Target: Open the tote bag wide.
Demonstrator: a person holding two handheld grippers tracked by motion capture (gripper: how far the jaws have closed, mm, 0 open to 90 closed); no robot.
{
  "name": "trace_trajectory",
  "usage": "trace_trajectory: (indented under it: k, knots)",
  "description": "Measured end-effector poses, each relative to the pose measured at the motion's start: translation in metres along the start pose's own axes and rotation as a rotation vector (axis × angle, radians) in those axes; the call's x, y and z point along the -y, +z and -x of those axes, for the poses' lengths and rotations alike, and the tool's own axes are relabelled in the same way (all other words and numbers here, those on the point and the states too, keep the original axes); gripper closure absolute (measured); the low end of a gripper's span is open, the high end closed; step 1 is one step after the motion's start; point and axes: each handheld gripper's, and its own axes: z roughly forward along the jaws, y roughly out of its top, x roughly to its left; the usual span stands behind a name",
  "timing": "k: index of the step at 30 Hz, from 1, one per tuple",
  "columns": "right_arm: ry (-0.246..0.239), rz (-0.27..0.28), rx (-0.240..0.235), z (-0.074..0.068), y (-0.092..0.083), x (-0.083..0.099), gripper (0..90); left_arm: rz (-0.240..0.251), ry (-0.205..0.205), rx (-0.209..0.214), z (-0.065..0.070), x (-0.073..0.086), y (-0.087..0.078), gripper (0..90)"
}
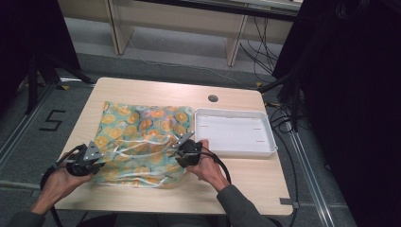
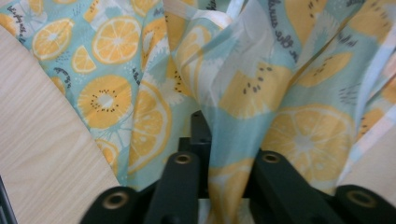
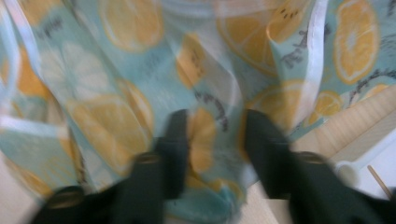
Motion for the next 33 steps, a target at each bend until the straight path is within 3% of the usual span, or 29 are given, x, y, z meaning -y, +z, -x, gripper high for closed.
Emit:
trace_trajectory:
  k: [2, 4, 5, 10, 11, 13, 15, 16, 18, 19, 21, 24, 28, 30, 33]
  knots:
    - [-0.043, -0.015, 0.013, 0.001, 0.003, 0.002, 84.5, 0.02, -0.004, 0.024, 0.001, -0.002, -0.008, 87.4]
    - [-0.037, -0.012, -0.022, 0.004, -0.003, 0.003, 90.0, 0.044, -0.021, 0.047, 0.003, -0.003, -0.015, 88.5]
    - [-0.03, 0.007, -0.019, 0.005, -0.006, 0.004, 90.0, 0.034, 0.005, 0.069, 0.002, -0.003, -0.021, 88.7]
    - [-0.023, 0.095, -0.066, 0.001, -0.042, 0.007, 90.0, 0.068, -0.034, 0.165, 0.008, -0.003, -0.047, 89.0]
    - [-0.016, 0.111, -0.082, -0.001, -0.051, 0.007, 90.0, 0.084, -0.026, 0.187, 0.007, -0.004, -0.054, 89.0]
    - [0.001, 0.128, -0.07, -0.005, -0.065, 0.008, 90.0, 0.091, -0.045, 0.233, 0.008, -0.006, -0.064, 88.9]
    - [0.004, 0.192, -0.12, -0.006, -0.083, 0.009, 90.0, 0.106, -0.059, 0.264, 0.005, -0.009, -0.072, 88.9]
    - [-0.001, 0.219, -0.13, -0.006, -0.089, 0.009, 90.0, 0.102, -0.04, 0.273, 0.002, -0.011, -0.076, 88.8]
    - [-0.004, 0.234, -0.112, -0.005, -0.097, 0.006, 90.0, 0.131, -0.054, 0.263, -0.007, -0.017, -0.078, 88.6]
    - [-0.011, 0.249, -0.112, -0.002, -0.099, 0.002, 90.0, 0.135, -0.09, 0.256, -0.012, -0.02, -0.078, 88.4]
    - [0.026, 0.287, -0.102, 0.006, -0.098, -0.004, 90.0, 0.14, -0.118, 0.228, -0.027, -0.027, -0.073, 87.9]
    - [0.023, 0.29, -0.046, 0.023, -0.086, -0.015, 90.0, 0.148, -0.174, 0.187, -0.049, -0.035, -0.056, 87.1]
    - [0.076, 0.31, 0.015, 0.047, -0.06, -0.026, 90.0, 0.134, -0.224, 0.149, -0.07, -0.044, -0.028, 86.0]
    - [0.091, 0.266, 0.037, 0.055, -0.043, -0.03, 90.0, 0.089, -0.228, 0.126, -0.075, -0.047, -0.011, 86.1]
    - [0.076, 0.18, 0.09, 0.058, -0.02, -0.034, 90.0, 0.056, -0.26, 0.091, -0.072, -0.047, 0.018, 84.7]
